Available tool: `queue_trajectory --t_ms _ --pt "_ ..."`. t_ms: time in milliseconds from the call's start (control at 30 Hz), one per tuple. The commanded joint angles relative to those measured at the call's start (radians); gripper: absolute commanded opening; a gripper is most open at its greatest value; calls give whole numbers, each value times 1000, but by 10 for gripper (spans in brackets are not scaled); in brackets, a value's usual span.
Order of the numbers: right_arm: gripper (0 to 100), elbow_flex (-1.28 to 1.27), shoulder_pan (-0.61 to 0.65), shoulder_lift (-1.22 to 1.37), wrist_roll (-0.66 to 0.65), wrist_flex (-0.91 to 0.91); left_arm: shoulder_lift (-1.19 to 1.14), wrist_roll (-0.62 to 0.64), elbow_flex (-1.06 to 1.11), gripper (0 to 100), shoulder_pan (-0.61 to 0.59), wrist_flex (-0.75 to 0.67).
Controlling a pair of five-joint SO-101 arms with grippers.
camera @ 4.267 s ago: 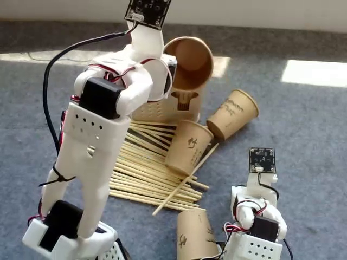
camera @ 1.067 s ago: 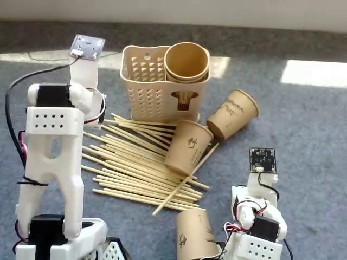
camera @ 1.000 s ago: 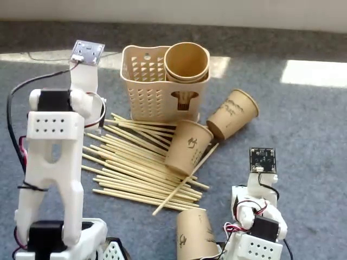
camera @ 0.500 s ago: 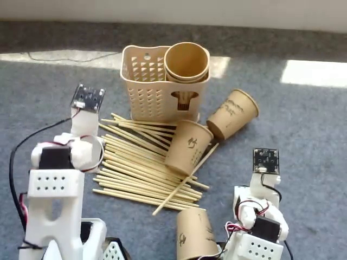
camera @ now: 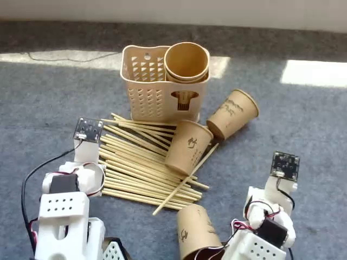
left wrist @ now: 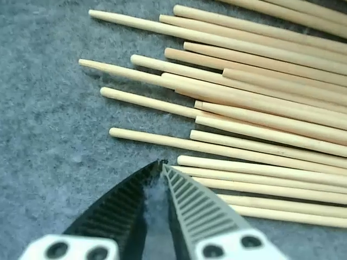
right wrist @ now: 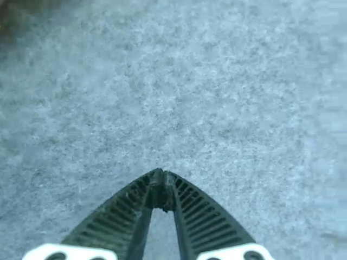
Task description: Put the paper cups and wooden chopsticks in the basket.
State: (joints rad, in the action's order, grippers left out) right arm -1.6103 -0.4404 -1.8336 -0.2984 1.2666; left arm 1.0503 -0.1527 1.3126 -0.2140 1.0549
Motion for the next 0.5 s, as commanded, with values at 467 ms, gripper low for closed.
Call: queue_trajectory --t_ms 467 --pt "5 486 -22 61 121 -15 28 -3 12 5 -5 -21"
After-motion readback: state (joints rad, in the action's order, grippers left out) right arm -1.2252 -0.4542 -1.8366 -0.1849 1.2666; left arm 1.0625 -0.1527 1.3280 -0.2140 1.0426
